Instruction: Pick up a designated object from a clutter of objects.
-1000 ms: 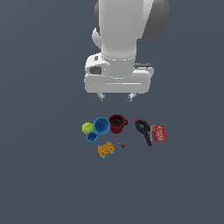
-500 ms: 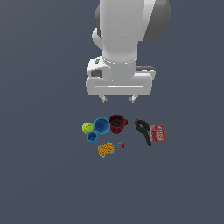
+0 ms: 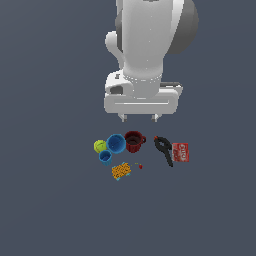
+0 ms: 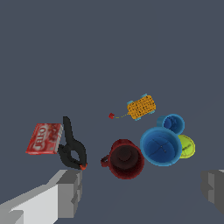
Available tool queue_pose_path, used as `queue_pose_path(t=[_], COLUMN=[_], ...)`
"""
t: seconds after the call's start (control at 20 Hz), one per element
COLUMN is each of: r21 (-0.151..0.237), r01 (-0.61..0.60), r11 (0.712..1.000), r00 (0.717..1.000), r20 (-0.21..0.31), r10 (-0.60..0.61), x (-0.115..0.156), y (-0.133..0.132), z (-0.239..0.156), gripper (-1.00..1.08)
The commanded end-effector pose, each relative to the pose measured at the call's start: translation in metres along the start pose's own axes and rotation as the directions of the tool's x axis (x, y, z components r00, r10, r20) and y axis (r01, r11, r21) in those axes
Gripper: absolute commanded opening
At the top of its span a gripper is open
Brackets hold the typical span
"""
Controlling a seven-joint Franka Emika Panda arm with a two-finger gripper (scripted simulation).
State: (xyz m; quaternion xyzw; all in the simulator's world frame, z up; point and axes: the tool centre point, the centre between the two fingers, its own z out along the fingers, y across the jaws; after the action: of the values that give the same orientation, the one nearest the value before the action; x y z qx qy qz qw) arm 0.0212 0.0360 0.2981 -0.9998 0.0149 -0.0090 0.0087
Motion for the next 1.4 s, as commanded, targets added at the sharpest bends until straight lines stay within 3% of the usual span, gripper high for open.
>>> queue_pose_path(t=[0.0,0.45,0.85,1.1,1.35], r21=[-0.001,-0.006,-0.014,-0.016,-0.018], r01=[0.000,-0.002,-0.002,-0.002,-0.001], r11=[1.000,1.000,1.000,1.000,1.000], r00=[1.000,1.000,1.000,1.000,1.000], r20=[0.002,0.009,0.015,0.017,0.018], r10=[0.000,0.002,0.002,0.002,0.002], x=[0.002,0.008,-0.009,-0.022,-0.029], y=[-0.012,-0.088,-0.171,-0.200,-0.213], z=[0.011,0.084,0.166,0.197,0.211], gripper=[1.00,1.00,1.00,1.00,1.00])
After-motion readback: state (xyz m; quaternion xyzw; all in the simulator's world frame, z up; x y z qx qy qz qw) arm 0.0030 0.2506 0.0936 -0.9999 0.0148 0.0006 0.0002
